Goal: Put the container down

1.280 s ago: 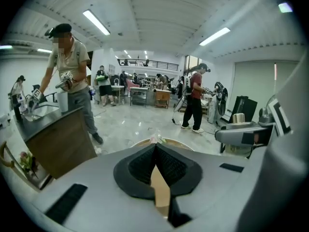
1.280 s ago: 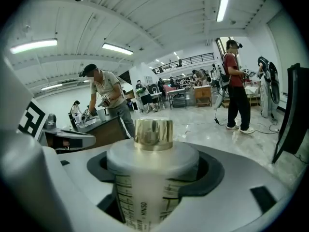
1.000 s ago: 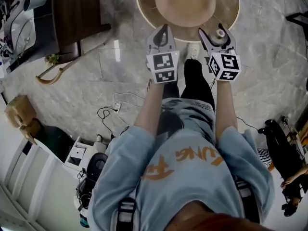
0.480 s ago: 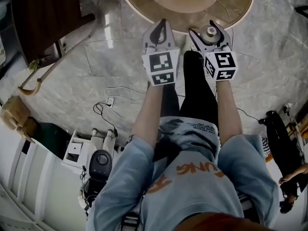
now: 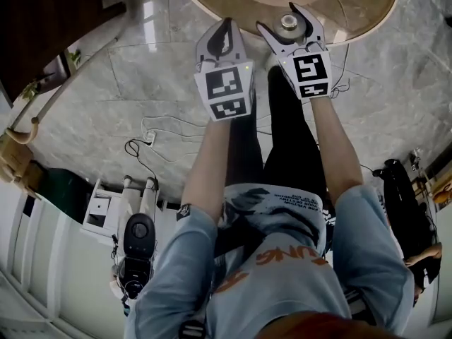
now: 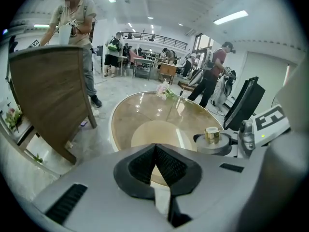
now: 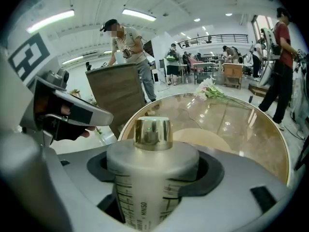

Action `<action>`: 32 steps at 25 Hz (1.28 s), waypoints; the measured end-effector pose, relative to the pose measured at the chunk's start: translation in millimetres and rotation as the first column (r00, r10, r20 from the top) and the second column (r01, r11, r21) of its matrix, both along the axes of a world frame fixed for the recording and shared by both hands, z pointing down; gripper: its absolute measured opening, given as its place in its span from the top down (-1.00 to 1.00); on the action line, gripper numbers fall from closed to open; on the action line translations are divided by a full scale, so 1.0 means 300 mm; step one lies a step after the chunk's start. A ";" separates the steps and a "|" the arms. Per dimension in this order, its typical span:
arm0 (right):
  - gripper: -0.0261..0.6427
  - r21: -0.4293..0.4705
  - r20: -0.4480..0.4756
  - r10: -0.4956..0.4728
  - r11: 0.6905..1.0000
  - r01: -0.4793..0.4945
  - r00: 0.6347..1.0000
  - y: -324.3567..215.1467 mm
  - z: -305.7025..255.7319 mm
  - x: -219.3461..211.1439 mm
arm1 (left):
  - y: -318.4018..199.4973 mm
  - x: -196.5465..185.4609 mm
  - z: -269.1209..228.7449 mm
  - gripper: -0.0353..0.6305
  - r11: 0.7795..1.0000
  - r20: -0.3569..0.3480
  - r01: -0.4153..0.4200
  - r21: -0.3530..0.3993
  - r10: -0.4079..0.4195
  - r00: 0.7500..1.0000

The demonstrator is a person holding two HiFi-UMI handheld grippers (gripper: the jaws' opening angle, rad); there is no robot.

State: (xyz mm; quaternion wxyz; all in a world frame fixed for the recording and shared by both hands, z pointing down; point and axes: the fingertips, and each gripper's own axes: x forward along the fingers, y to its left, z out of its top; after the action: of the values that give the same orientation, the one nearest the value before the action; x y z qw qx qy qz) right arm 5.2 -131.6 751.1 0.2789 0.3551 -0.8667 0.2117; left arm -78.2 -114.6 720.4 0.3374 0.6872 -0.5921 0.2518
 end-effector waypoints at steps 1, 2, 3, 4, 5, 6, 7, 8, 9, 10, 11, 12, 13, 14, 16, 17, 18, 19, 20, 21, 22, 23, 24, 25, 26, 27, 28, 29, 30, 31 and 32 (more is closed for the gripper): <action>-0.16 0.007 -0.005 -0.021 1.000 0.021 1.000 -0.009 0.009 -0.017 | -0.005 -0.001 0.006 0.82 1.000 -0.005 0.001 0.000 -0.001 1.000; -0.16 0.014 -0.009 -0.038 0.999 0.038 0.999 -0.022 0.015 -0.033 | -0.012 -0.003 0.011 0.82 1.000 -0.011 0.003 0.002 -0.002 1.000; -0.16 0.022 -0.011 -0.051 0.998 0.051 0.999 -0.036 0.019 -0.050 | -0.019 -0.009 0.015 0.82 1.000 -0.017 0.007 0.003 -0.006 1.000; -0.16 0.028 -0.012 -0.060 0.998 0.060 0.998 -0.049 0.022 -0.067 | -0.024 -0.018 0.019 0.82 1.000 -0.020 0.012 0.002 -0.012 1.000; -0.16 0.032 -0.015 -0.067 0.997 0.068 0.998 -0.058 0.026 -0.082 | -0.026 -0.028 0.024 0.82 1.000 -0.023 0.019 0.000 -0.019 1.000; -0.16 0.037 -0.021 -0.075 0.996 0.076 0.997 -0.068 0.032 -0.093 | -0.028 -0.036 0.030 0.82 1.000 -0.024 0.026 -0.005 -0.026 0.999; -0.16 0.043 -0.027 -0.085 0.995 0.086 0.996 -0.078 0.038 -0.102 | -0.030 -0.042 0.038 0.82 0.999 -0.025 0.032 -0.010 -0.033 0.999; -0.16 0.051 -0.030 -0.095 0.994 0.096 0.995 -0.090 0.042 -0.109 | -0.032 -0.045 0.047 0.82 0.999 -0.026 0.038 -0.014 -0.038 0.999; -0.16 0.058 -0.026 -0.103 0.993 0.104 0.994 -0.102 0.045 -0.114 | -0.035 -0.046 0.056 0.82 0.999 -0.027 0.042 -0.015 -0.042 0.999; -0.16 0.063 -0.015 -0.109 0.992 0.110 0.994 -0.113 0.048 -0.118 | -0.040 -0.046 0.062 0.82 0.999 -0.028 0.043 -0.014 -0.044 0.999; -0.16 0.066 -0.002 -0.115 0.991 0.115 0.993 -0.123 0.051 -0.122 | -0.045 -0.045 0.068 0.82 0.999 -0.029 0.043 -0.013 -0.043 0.999; -0.16 0.069 0.006 -0.120 0.990 0.119 0.993 -0.132 0.055 -0.125 | -0.049 -0.043 0.072 0.82 0.999 -0.031 0.041 -0.013 -0.042 0.999; -0.16 0.070 0.008 -0.125 0.990 0.124 0.992 -0.140 0.062 -0.126 | -0.053 -0.042 0.076 0.82 0.999 -0.033 0.039 -0.014 -0.040 0.999; -0.16 0.070 0.009 -0.126 0.990 0.125 0.992 -0.149 0.069 -0.126 | -0.056 -0.042 0.082 0.82 0.999 -0.036 0.036 -0.016 -0.036 0.999; -0.16 0.069 0.013 -0.124 0.990 0.123 0.992 -0.165 0.082 -0.133 | -0.060 -0.049 0.089 0.82 0.999 -0.039 0.030 -0.021 -0.031 0.999; -0.16 0.068 0.016 -0.124 0.990 0.122 0.992 -0.171 0.087 -0.140 | -0.061 -0.054 0.090 0.82 0.999 -0.040 0.029 -0.023 -0.030 0.999; -0.15 0.067 0.018 -0.127 0.990 0.125 0.992 -0.175 0.092 -0.147 | -0.060 -0.059 0.092 0.82 0.999 -0.041 0.030 -0.025 -0.031 0.999; -0.16 0.068 0.021 -0.132 0.989 0.130 0.991 -0.179 0.094 -0.151 | -0.059 -0.060 0.094 0.82 0.999 -0.041 0.032 -0.027 -0.034 0.999; -0.16 0.070 0.026 -0.139 0.988 0.137 0.990 -0.183 0.094 -0.154 | -0.056 -0.057 0.097 0.82 0.999 -0.042 0.034 -0.030 -0.035 0.998; -0.16 0.074 0.033 -0.145 0.987 0.143 0.989 -0.189 0.091 -0.156 | -0.054 -0.052 0.100 0.82 0.999 -0.044 0.033 -0.033 -0.034 0.998; -0.16 0.079 0.039 -0.151 0.986 0.148 0.988 -0.194 0.087 -0.159 | -0.053 -0.050 0.102 0.82 0.999 -0.045 0.031 -0.036 -0.033 0.998; -0.16 0.086 0.043 -0.156 0.985 0.152 0.987 -0.198 0.083 -0.164 | -0.053 -0.051 0.103 0.82 0.999 -0.045 0.030 -0.037 -0.032 0.998; -0.16 0.095 0.044 -0.164 0.983 0.159 0.986 -0.198 0.081 -0.170 | -0.052 -0.054 0.105 0.82 0.999 -0.043 0.029 -0.040 -0.030 0.999; -0.16 0.104 0.040 -0.173 0.980 0.168 0.984 -0.195 0.080 -0.175 | -0.049 -0.058 0.109 0.82 0.999 -0.041 0.028 -0.044 -0.030 0.999; -0.16 0.113 0.034 -0.186 0.977 0.181 0.982 -0.189 0.082 -0.178 | -0.046 -0.060 0.112 0.82 0.998 -0.041 0.030 -0.047 -0.032 0.999; -0.16 0.119 0.025 -0.199 0.974 0.195 0.980 -0.181 0.084 -0.177 | -0.044 -0.060 0.115 0.82 0.998 -0.040 0.031 -0.050 -0.033 0.999; -0.16 0.123 0.015 -0.213 0.970 0.210 0.977 -0.173 0.086 -0.175 | -0.041 -0.058 0.118 0.82 0.998 -0.039 0.031 -0.052 -0.033 0.999; -0.16 0.125 0.005 -0.225 0.967 0.223 0.974 -0.166 0.087 -0.172 | -0.039 -0.057 0.119 0.82 0.998 -0.039 0.030 -0.053 -0.032 0.999; -0.16 0.125 -0.002 -0.234 0.965 0.233 0.972 -0.160 0.088 -0.168 | -0.039 -0.056 0.119 0.82 0.998 -0.038 0.028 -0.054 -0.030 0.999; -0.16 0.123 -0.009 -0.239 0.963 0.239 0.971 -0.155 0.088 -0.164 | -0.038 -0.056 0.117 0.82 0.998 -0.038 0.027 -0.055 -0.029 0.999; -0.17 0.119 -0.016 -0.242 0.963 0.243 0.970 -0.151 0.089 -0.157 | -0.038 -0.056 0.116 0.82 0.998 -0.037 0.026 -0.056 -0.028 0.999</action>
State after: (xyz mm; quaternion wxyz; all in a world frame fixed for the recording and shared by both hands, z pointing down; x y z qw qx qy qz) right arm -41.8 -176.9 777.8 0.2816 0.2627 -0.9146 0.1233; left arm -95.1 -126.0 755.2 0.3710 0.6740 -0.5875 0.2506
